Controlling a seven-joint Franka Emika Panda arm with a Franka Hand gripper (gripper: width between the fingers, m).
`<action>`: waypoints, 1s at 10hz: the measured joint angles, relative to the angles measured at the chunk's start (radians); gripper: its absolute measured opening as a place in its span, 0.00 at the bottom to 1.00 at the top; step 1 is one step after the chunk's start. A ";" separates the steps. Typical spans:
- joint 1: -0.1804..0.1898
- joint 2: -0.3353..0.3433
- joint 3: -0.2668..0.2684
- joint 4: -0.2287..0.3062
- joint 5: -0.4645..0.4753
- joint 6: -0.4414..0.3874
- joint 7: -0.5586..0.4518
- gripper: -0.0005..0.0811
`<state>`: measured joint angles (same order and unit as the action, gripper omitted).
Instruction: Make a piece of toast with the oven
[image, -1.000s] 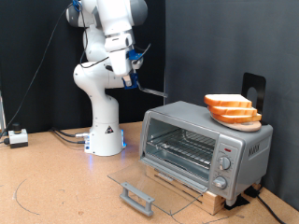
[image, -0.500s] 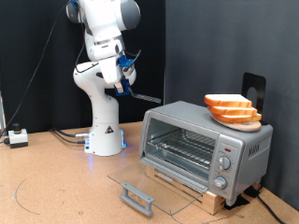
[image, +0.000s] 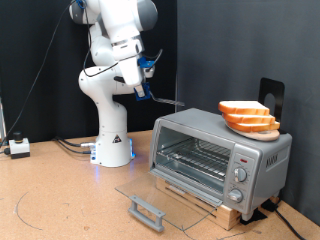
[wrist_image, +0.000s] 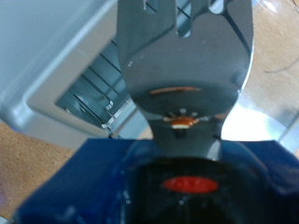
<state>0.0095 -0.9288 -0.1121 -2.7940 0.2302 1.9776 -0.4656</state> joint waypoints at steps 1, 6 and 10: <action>0.012 0.002 0.024 -0.001 0.017 0.000 0.017 0.52; 0.045 0.027 0.123 -0.007 0.078 0.065 0.085 0.52; 0.059 0.075 0.185 -0.007 0.114 0.115 0.119 0.52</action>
<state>0.0684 -0.8535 0.0728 -2.8007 0.3440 2.0928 -0.3471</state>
